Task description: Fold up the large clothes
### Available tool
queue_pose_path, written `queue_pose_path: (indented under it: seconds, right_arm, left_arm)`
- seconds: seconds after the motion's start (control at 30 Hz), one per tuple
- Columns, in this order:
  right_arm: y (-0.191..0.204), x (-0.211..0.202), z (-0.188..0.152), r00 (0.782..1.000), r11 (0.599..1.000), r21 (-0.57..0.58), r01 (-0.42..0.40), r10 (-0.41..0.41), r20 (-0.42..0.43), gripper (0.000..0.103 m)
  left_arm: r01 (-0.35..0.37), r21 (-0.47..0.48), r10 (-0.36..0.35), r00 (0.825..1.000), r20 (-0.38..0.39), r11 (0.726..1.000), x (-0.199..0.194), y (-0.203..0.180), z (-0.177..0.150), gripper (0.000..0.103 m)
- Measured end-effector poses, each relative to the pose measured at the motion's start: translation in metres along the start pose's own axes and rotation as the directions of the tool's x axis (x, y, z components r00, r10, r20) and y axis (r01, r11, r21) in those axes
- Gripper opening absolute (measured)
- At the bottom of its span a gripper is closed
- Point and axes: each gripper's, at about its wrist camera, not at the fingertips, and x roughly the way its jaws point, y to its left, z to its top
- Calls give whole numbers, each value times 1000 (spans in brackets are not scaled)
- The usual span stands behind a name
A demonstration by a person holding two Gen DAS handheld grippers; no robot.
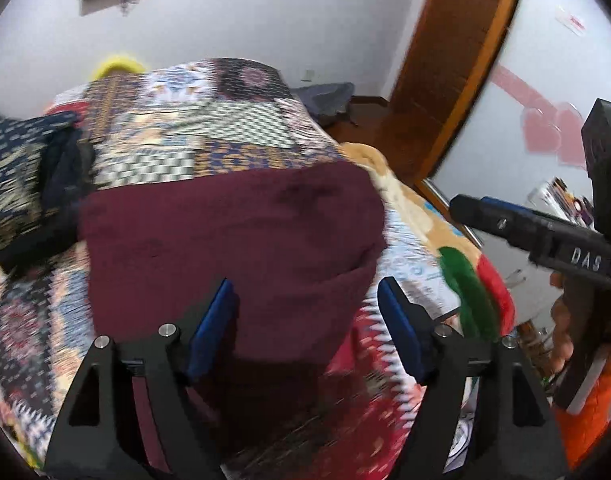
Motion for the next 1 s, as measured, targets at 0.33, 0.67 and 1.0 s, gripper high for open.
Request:
queue_pose_path:
  seconds: [0.33,0.67,1.0]
  right_arm:
    - [57,60,9,995,989,-138,-59,47,-89,78]
    - [-13,83,-22,975,996,-68,-59,43,-217,81]
    - [-5,57,-17,980,993,-114,-3,-19,-199,83]
  left_arm:
    - [-163,-141,161,987,-28,976,-18,94,-25,88]
    - [-150,-129,131,981,-146,980,18,94,-102,97]
    - [-200,-130,182,974,-134,971,-16,89,-106,96]
